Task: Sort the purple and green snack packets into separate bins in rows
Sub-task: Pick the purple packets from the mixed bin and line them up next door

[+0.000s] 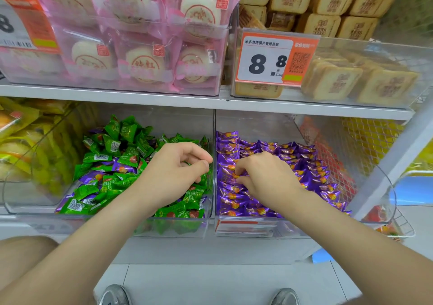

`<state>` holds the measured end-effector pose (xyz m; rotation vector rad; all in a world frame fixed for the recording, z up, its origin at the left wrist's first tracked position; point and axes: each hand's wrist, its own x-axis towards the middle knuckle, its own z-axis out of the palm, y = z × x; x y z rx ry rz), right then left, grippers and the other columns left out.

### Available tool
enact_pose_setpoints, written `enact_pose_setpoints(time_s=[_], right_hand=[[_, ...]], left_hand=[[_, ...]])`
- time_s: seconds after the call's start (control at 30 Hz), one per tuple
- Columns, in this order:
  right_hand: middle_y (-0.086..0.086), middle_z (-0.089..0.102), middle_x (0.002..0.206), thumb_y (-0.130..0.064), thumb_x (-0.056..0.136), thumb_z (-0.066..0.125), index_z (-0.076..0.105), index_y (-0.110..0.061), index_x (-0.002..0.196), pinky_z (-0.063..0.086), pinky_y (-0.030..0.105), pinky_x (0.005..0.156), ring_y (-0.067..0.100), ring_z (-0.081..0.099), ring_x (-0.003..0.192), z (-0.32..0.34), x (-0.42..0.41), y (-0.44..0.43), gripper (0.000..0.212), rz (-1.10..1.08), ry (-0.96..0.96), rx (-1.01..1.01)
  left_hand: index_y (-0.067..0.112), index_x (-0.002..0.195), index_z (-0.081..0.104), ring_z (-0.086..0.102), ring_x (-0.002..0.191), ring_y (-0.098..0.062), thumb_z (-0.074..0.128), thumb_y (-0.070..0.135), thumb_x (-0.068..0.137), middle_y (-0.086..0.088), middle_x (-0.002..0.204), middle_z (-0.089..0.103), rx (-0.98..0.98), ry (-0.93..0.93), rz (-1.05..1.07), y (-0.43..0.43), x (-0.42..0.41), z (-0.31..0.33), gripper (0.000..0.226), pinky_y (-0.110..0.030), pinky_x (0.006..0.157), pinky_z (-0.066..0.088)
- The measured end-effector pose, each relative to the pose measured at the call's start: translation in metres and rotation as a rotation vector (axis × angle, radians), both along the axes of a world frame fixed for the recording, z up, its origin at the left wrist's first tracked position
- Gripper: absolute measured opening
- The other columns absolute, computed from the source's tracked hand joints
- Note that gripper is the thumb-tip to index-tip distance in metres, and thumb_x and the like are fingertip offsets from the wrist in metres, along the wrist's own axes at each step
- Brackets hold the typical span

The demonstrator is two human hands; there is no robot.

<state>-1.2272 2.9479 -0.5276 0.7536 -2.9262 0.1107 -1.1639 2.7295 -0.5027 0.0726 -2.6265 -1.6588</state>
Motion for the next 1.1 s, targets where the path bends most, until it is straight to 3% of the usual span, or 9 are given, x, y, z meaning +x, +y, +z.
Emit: enact_pose_setpoints(time_s=[0.4,0.53,0.63,0.7,0.77,0.83,0.9,1.0,1.1], right_hand=[[0.000,0.060,0.115,-0.032,0.095,0.070,0.073,-0.026,0.116,0.055,0.039,0.076,0.028,0.064,0.104,0.007,0.007,-0.003,0.022,-0.021,-0.007,-0.044],[0.000,0.062,0.117,-0.028,0.095,0.066,0.069,-0.027,0.120,0.056,0.041,0.081,0.027,0.064,0.106,0.009,0.012,-0.006,0.024,-0.001,-0.016,-0.075],[-0.006,0.067,0.097,-0.018,0.093,0.057,0.070,-0.025,0.107,0.054,0.039,0.076,0.018,0.065,0.089,0.017,0.018,-0.014,0.020,0.033,0.014,-0.257],[-0.014,0.060,0.076,-0.013,0.089,0.053,0.067,-0.024,0.095,0.047,0.033,0.066,0.003,0.055,0.067,0.027,0.027,-0.023,0.018,0.089,0.006,-0.439],[-0.015,0.055,0.072,-0.011,0.086,0.052,0.063,-0.022,0.090,0.042,0.031,0.063,0.002,0.050,0.064,0.037,0.040,-0.039,0.016,0.181,-0.004,-0.532],[-0.010,0.056,0.078,-0.014,0.084,0.049,0.061,-0.020,0.088,0.045,0.035,0.065,0.009,0.052,0.070,0.042,0.052,-0.060,0.014,0.295,0.028,-0.526],[-0.003,0.055,0.083,-0.017,0.083,0.048,0.061,-0.018,0.087,0.048,0.038,0.069,0.019,0.054,0.078,0.040,0.059,-0.083,0.014,0.390,0.075,-0.460],[-0.001,0.059,0.090,-0.016,0.084,0.050,0.066,-0.018,0.095,0.052,0.039,0.075,0.022,0.058,0.085,0.033,0.058,-0.116,0.020,0.463,-0.018,-0.367],[0.002,0.064,0.103,-0.012,0.090,0.050,0.069,-0.019,0.113,0.055,0.045,0.085,0.025,0.062,0.098,0.020,0.049,-0.142,0.031,0.465,-0.127,-0.268]], left_hand=[[0.029,0.096,0.077,0.075,0.075,-0.013,0.069,0.018,0.097,0.003,0.086,0.077,-0.024,-0.011,-0.018,0.000,0.005,0.004,0.014,-0.036,0.071,0.060],[0.030,0.096,0.077,0.074,0.073,-0.013,0.069,0.018,0.097,0.003,0.085,0.076,-0.036,-0.001,-0.025,-0.003,0.005,0.002,0.014,-0.029,0.064,0.056],[0.030,0.093,0.077,0.072,0.069,-0.010,0.069,0.019,0.097,0.007,0.082,0.075,-0.086,0.017,-0.016,-0.011,0.005,0.004,0.014,-0.021,0.060,0.049],[0.031,0.088,0.075,0.070,0.066,-0.008,0.069,0.026,0.096,0.011,0.077,0.073,-0.198,0.039,0.010,-0.022,0.009,0.005,0.011,-0.024,0.059,0.051],[0.032,0.082,0.068,0.065,0.062,-0.006,0.065,0.032,0.093,0.012,0.068,0.070,-0.458,0.071,0.052,-0.041,0.015,0.004,0.012,-0.031,0.063,0.057],[0.032,0.079,0.062,0.065,0.066,-0.012,0.060,0.035,0.091,0.007,0.064,0.067,-0.708,0.040,0.117,-0.063,0.022,0.002,0.012,-0.038,0.066,0.059],[0.030,0.082,0.062,0.067,0.077,-0.025,0.058,0.037,0.092,0.003,0.075,0.067,-0.839,-0.066,0.212,-0.084,0.029,0.002,0.012,-0.041,0.070,0.060],[0.017,0.093,0.058,0.063,0.088,-0.038,0.056,0.029,0.097,-0.010,0.094,0.063,-0.929,-0.230,0.330,-0.115,0.033,0.002,0.013,-0.041,0.076,0.056],[0.012,0.099,0.045,0.059,0.099,-0.041,0.056,0.023,0.101,-0.017,0.107,0.057,-0.948,-0.430,0.289,-0.139,0.036,0.002,0.016,-0.040,0.079,0.049]])
